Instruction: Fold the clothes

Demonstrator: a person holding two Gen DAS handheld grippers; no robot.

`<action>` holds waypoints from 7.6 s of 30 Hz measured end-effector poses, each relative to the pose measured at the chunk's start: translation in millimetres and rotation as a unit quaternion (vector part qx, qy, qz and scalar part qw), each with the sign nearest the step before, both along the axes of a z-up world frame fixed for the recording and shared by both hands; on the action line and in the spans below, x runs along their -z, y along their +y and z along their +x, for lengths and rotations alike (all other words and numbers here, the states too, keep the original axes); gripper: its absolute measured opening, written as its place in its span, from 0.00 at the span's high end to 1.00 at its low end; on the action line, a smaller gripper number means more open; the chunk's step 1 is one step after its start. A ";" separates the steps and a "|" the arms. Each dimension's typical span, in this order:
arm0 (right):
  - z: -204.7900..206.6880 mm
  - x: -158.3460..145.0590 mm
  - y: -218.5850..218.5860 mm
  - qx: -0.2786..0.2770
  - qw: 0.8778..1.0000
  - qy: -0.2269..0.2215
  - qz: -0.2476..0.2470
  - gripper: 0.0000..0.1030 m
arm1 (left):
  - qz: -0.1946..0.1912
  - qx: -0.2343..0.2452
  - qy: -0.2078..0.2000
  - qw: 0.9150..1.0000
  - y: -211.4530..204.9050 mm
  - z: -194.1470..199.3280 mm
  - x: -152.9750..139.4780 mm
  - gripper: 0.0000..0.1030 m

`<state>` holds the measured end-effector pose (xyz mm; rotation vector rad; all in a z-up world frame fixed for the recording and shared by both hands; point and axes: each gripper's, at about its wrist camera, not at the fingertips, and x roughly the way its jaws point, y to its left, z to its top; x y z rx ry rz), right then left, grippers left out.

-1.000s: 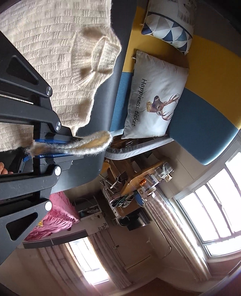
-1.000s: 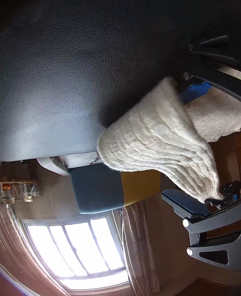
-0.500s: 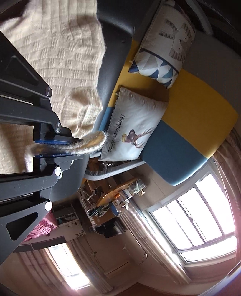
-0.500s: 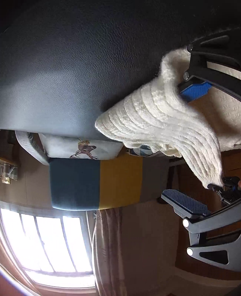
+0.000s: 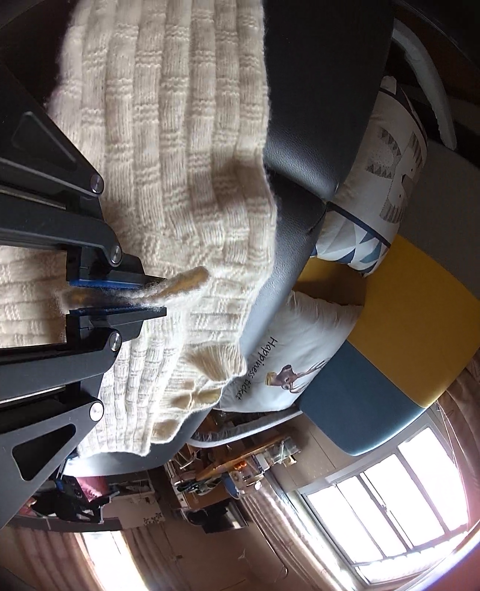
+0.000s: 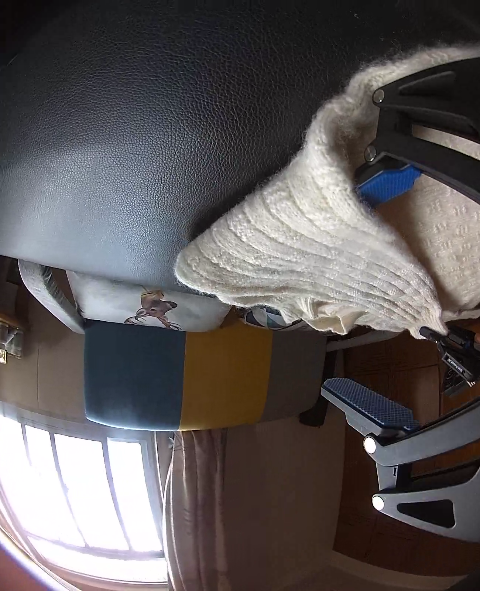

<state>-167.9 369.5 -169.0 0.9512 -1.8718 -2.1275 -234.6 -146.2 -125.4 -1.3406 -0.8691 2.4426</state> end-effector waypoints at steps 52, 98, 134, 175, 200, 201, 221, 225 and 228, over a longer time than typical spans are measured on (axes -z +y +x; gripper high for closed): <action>-7.9 -68.8 -33.0 -0.145 0.909 0.015 0.389 0.46 | -0.037 -0.007 0.033 0.999 -15.0 21.3 -31.1 0.73; 2.6 -24.8 -34.5 -0.264 0.855 0.084 0.438 0.43 | -0.119 0.566 0.009 0.816 398.4 -125.4 3.3 0.79; -63.1 -28.2 -131.3 -0.297 0.753 -0.001 0.587 0.43 | -0.123 0.177 0.039 0.976 96.1 -34.7 6.2 0.65; 66.3 -13.0 -226.7 -0.336 0.752 0.045 0.566 0.10 | 0.168 -0.413 -0.008 0.895 -377.3 243.2 18.9 0.42; 65.2 -12.4 -227.4 -0.335 0.751 0.041 0.568 0.06 | 0.260 -0.480 -0.018 0.837 -398.5 224.5 67.5 0.47; 65.0 -12.4 -227.4 -0.336 0.751 0.040 0.567 0.06 | 0.263 -0.482 -0.018 0.835 -399.0 222.6 69.3 0.49; -35.5 -43.0 -169.3 -0.266 0.768 -0.057 0.581 0.51 | 0.168 -0.365 0.064 0.914 -343.7 204.5 -43.1 0.94; -40.9 -24.8 -164.5 -0.273 0.766 -0.075 0.577 0.50 | 0.167 -0.322 0.087 0.928 -317.7 188.0 -74.6 0.94; -38.7 -21.9 -167.3 -0.272 0.760 -0.071 0.586 0.49 | 0.168 -0.285 0.099 0.939 -293.7 174.4 -94.1 0.94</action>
